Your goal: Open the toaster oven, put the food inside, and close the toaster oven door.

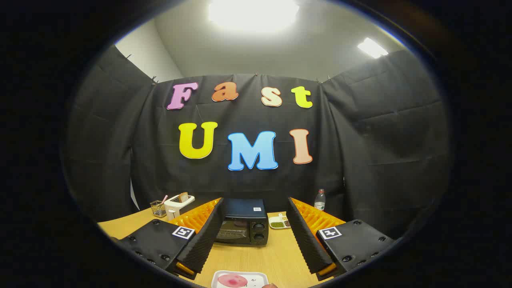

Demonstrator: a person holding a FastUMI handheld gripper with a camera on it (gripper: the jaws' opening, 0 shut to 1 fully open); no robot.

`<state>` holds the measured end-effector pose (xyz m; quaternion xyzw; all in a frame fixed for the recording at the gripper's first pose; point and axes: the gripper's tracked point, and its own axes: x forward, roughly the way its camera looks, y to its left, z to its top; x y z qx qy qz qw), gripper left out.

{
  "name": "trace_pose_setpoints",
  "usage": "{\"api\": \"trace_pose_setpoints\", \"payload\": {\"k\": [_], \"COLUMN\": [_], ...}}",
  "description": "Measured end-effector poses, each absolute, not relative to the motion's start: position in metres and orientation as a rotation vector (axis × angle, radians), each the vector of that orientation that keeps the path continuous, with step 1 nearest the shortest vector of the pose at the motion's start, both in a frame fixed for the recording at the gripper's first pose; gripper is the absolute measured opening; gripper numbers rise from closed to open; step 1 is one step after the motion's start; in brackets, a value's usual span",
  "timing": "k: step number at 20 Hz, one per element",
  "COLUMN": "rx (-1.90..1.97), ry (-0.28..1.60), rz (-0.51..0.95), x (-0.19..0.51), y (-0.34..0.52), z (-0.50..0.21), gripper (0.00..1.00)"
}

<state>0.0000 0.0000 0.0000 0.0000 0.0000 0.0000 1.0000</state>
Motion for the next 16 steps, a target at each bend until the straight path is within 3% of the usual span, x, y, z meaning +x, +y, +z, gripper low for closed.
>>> {"api": "trace_pose_setpoints", "payload": {"k": [16], "rx": [-0.001], "ry": [-0.005], "rz": [0.023], "x": [-0.0018], "y": [0.0068], "z": [-0.0012], "gripper": [0.97]}}
